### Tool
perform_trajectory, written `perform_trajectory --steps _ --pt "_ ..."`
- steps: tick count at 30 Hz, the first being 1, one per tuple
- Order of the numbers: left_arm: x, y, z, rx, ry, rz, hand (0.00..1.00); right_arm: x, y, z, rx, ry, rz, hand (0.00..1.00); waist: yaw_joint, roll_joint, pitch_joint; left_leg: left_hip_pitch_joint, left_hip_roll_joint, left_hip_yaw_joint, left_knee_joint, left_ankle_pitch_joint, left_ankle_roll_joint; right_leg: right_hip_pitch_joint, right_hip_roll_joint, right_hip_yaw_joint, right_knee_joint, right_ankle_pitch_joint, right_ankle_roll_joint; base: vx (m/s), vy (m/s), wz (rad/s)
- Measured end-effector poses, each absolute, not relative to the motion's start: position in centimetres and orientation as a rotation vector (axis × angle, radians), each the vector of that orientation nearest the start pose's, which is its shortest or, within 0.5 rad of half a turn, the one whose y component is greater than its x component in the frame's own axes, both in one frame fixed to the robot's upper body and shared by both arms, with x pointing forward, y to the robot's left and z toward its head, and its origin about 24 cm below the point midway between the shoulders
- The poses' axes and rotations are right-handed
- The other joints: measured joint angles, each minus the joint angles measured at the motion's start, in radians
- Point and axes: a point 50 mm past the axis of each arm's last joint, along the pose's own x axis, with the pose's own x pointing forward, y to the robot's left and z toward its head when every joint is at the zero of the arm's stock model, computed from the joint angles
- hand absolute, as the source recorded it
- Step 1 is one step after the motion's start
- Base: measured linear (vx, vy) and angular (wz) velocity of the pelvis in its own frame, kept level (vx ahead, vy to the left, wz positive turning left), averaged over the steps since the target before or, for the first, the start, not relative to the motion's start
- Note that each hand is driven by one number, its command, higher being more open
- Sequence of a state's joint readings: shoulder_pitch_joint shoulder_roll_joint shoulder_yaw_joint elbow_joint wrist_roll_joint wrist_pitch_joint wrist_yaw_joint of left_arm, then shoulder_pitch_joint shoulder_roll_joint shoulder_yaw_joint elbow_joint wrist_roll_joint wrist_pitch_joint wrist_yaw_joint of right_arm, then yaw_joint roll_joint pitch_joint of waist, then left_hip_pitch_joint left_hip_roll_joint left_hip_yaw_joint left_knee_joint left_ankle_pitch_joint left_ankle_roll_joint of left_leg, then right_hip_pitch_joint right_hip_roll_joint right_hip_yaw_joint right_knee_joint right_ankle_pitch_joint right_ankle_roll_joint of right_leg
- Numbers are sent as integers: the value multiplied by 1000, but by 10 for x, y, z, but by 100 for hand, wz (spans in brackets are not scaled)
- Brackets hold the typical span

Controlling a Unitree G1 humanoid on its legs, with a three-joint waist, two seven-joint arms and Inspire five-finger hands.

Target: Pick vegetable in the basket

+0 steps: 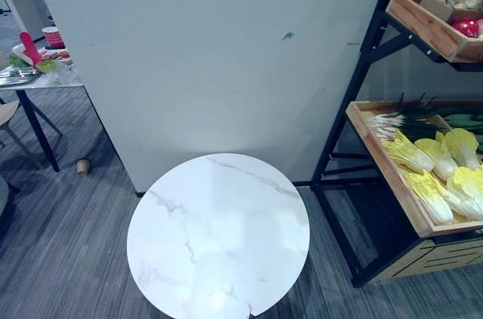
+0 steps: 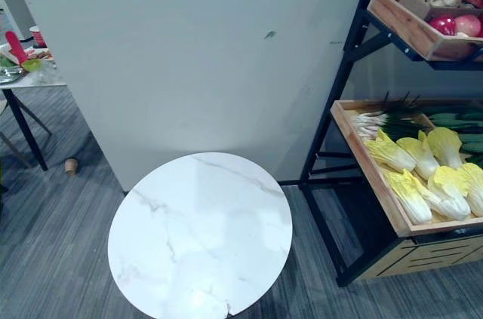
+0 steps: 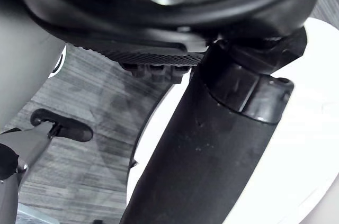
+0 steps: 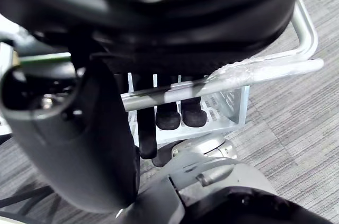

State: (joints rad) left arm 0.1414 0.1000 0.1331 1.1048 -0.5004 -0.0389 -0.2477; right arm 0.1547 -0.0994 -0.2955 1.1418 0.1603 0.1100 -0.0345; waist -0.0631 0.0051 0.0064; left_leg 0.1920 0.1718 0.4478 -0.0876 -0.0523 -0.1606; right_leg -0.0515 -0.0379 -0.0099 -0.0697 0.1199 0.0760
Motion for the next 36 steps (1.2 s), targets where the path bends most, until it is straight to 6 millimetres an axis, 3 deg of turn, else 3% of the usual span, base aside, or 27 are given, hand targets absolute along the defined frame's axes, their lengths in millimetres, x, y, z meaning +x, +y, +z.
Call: perform_trajectory --steps 4,6,7,8,9,10,12,14,15,16,18,21,22,24,29,31,32,33,34,36 --pt "68 202 -165 -528 1050 309 100 22 -218 -173 248 1344 -507 0 -5 7 17 19 38 41 62 -32 -28 8 30 44 12 -10 -17 12 -46 -40" --pt "68 209 -164 -523 1051 354 100 19 -214 -174 287 1349 -524 0 -7 -23 30 -18 66 38 240 -52 -37 0 34 84 59 -40 -31 27 -119 -69" --pt "70 217 -162 -537 1021 413 100 17 -214 -174 312 1347 -528 0 -9 -38 39 -92 99 -22 467 -66 36 -22 46 137 125 -67 -45 13 -188 -90" --pt "70 218 -162 -556 1007 438 100 17 -216 -173 310 1346 -526 0 -6 -40 43 -133 104 -80 558 -71 81 -37 55 164 155 -75 -50 8 -192 -157" --pt "70 215 -163 -577 999 465 100 20 -225 -171 286 1331 -531 0 15 -30 47 -169 66 -233 643 -103 88 -54 77 251 189 -90 -56 21 -9 -215" --pt "67 204 -165 -634 990 494 100 29 -238 -168 236 1316 -526 0 33 1 61 -161 -3 -318 612 -164 74 -62 100 342 189 -81 -64 32 56 -225" --pt "67 196 -166 -679 968 538 100 34 -254 -164 181 1300 -533 0 28 21 75 -173 -72 -368 516 -219 110 -65 118 417 176 -70 -68 28 163 -158" --pt "66 194 -166 -727 931 597 100 34 -260 -162 167 1300 -541 0 40 29 79 -190 -124 -456 405 -241 118 -71 148 459 162 -69 -70 -40 165 -134" --pt "63 195 -166 -746 924 625 100 36 -258 -163 170 1299 -539 0 57 30 83 -186 -128 -473 391 -234 141 -73 162 468 152 -58 -76 -46 174 -148" --pt "58 196 -167 -756 931 651 100 36 -255 -163 179 1298 -534 0 57 31 75 -175 -132 -461 369 -236 144 -68 167 471 144 -43 -75 19 110 -120" --pt "56 205 -166 -739 923 685 100 33 -236 -169 234 1328 -507 0 63 -9 92 -152 -141 -405 334 -232 149 -92 152 467 157 -12 -41 48 85 -74" --pt "53 201 -167 -744 939 688 100 28 -221 -173 275 1359 -501 0 58 0 93 -114 -143 -382 258 -197 153 -92 145 460 133 -2 -35 160 39 -37" --pt "60 196 -167 -760 929 677 100 25 -224 -172 286 1357 -495 0 57 31 103 -86 -143 -371 212 -179 151 -106 151 420 127 10 -27 277 41 -37" --pt "68 195 -166 -765 904 657 100 25 -223 -172 278 1357 -486 0 57 29 104 -72 -140 -374 210 -178 151 -97 156 402 126 12 -29 170 27 -23" --pt "87 198 -161 -759 829 591 100 31 -217 -172 288 1312 -478 0 56 -2 119 -51 -142 -330 212 -181 154 -79 148 400 86 18 -39 -58 16 -22" --pt "87 198 -161 -759 826 582 100 36 -217 -171 287 1283 -473 0 57 -10 123 -49 -140 -285 213 -183 155 -84 133 343 59 17 -42 -124 24 -64" --pt "86 198 -161 -762 827 584 100 39 -217 -170 290 1266 -477 0 57 -6 126 -49 -136 -250 211 -184 155 -90 118 262 51 -2 -69 -56 60 -102" --pt "83 197 -162 -769 832 593 100 42 -219 -169 284 1250 -477 0 60 9 123 -39 -108 -180 201 -184 154 -102 97 106 57 -47 -115 -40 81 -167" --pt "79 196 -162 -771 836 598 100 48 -224 -167 271 1229 -469 0 67 26 124 -29 -83 -96 193 -181 149 -150 69 -57 157 -70 -127 -14 86 -172" --pt "73 203 -162 -753 839 610 100 49 -222 -168 270 1225 -473 0 61 15 125 -10 -62 -7 207 -180 144 -181 4 -245 385 -118 -158 99 37 -135"
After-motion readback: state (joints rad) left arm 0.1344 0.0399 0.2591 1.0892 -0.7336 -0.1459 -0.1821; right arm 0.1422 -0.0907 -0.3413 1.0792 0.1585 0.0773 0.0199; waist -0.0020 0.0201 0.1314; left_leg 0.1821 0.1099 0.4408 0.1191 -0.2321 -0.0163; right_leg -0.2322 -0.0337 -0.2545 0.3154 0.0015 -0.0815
